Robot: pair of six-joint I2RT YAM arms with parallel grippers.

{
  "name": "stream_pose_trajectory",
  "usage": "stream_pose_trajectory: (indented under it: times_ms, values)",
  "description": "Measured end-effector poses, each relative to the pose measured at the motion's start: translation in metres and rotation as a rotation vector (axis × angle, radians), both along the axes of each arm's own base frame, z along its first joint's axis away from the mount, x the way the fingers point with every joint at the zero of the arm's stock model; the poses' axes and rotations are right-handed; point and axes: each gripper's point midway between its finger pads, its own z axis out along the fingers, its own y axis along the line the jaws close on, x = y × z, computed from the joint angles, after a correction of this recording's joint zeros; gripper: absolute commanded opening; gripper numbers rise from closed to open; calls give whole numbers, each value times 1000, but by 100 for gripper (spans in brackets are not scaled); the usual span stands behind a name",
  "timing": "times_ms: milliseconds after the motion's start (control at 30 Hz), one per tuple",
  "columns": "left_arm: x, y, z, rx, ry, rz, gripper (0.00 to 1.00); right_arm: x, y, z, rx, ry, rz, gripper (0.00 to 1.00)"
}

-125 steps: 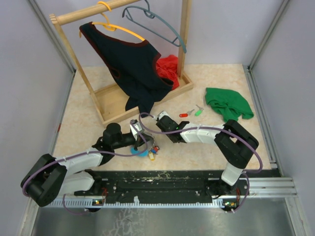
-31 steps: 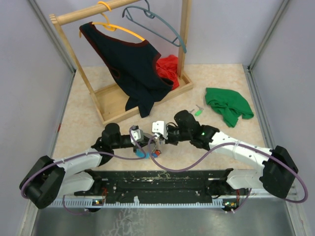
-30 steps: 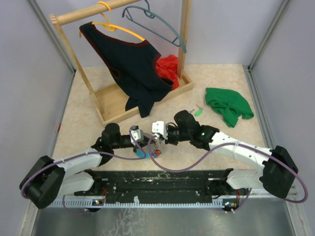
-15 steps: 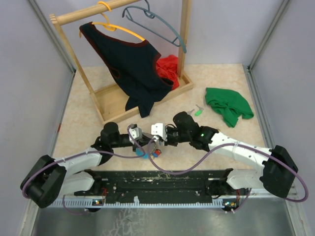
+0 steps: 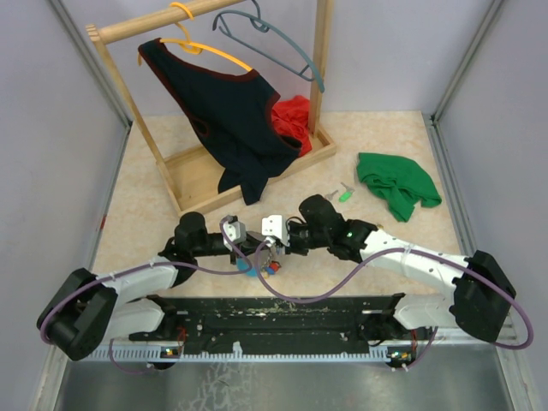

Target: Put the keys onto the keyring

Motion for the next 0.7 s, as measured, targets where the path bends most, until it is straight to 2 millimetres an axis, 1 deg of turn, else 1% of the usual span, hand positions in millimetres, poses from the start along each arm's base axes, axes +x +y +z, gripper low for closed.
stream_pose_trajectory:
  times_ms: [400,700]
  values:
    - [0,0,0,-1,1,-2,0,-4,3,2,14,10,22,0]
    - [0,0,0,-2,0,-4,0,-3,3,2,13,8,18,0]
